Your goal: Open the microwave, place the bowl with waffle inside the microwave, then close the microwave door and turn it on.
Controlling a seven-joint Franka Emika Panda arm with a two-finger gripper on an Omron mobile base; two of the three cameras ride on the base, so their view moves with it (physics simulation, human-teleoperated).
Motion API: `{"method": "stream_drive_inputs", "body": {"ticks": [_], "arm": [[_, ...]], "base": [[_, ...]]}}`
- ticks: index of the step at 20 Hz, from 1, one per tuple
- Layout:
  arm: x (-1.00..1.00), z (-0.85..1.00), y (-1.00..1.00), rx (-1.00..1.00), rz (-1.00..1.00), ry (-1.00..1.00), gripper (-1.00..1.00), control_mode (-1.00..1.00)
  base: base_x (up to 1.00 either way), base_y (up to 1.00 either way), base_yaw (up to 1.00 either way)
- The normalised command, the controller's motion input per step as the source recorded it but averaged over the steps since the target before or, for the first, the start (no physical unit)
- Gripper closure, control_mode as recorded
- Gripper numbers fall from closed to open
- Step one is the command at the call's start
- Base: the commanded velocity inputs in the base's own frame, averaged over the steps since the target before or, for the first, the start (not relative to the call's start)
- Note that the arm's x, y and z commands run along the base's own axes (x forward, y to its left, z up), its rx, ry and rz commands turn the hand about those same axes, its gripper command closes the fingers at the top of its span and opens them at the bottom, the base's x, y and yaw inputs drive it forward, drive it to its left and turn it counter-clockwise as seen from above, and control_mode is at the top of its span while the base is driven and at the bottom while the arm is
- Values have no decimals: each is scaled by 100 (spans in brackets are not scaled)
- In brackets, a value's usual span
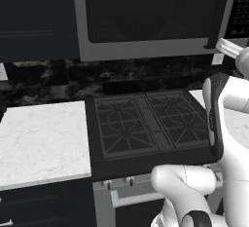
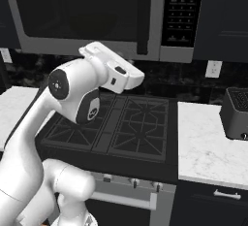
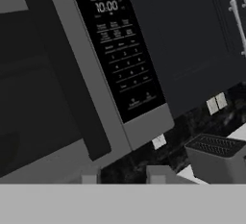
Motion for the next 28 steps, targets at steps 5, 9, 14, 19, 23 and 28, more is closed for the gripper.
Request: {"method": "stream_drive_inputs", "body": {"ticks": [5,9,14,19,23,28], "arm": [[0,0,-13,4,1,24,100,-100],[-8,0,-24,1,0,1,100,-100],[-6,0,-55,3,2,3,100,-100],[-3,1,-17,1,8,-9,100,-100],[0,15,0,1,1,-2,100,-100],[7,0,0,0,0,2,100,-100]], "base": [[0,0,0],[0,0,0],[0,0,0],[0,0,0],[0,0,0],[0,0,0]]}}
